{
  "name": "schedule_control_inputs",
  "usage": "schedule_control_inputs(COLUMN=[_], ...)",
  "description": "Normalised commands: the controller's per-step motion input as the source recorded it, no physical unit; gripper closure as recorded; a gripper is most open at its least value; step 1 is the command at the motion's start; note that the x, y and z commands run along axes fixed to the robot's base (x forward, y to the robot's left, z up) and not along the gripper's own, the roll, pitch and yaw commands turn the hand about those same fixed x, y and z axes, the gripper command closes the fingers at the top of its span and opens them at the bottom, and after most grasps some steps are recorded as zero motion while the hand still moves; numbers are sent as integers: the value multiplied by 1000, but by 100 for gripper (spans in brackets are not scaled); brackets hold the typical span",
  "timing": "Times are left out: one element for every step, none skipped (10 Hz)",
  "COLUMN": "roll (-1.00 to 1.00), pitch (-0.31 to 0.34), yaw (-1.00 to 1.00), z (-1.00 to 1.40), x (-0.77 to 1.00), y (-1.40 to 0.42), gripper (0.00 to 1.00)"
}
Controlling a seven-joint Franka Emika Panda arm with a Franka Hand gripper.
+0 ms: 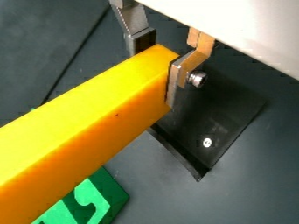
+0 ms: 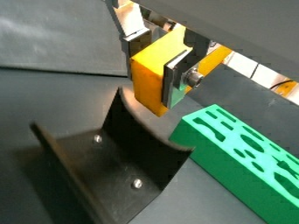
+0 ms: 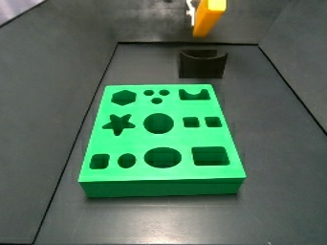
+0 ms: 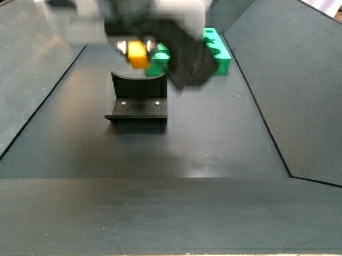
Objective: Pick up the rectangle object. Move up. Place the rectangle object on the fixture. Regrasp the rectangle object. Move to above the board. Insert the rectangle object.
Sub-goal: Place the rectangle object on the fixture.
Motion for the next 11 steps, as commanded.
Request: schedule_control_inputs(roll=[-877, -707, -534, -316, -219, -168, -149, -143, -102, -99, 0], pitch=[25, 9, 2, 1, -4, -6, -10, -3, -3, -5, 0], yaw=[-173, -156, -134, -109, -92, -78, -69, -63, -48, -46, 0], z=[-1000, -1000, -1000, -1000, -1000, -850, -660, -570, -451, -450, -167], x=[137, 148, 155, 170, 178, 157, 133, 112, 83, 78, 0], y=[89, 95, 102, 108, 105, 103, 87, 49, 22, 22, -500], gripper=[100, 100, 100, 100, 100, 100, 100, 100, 100, 100, 100])
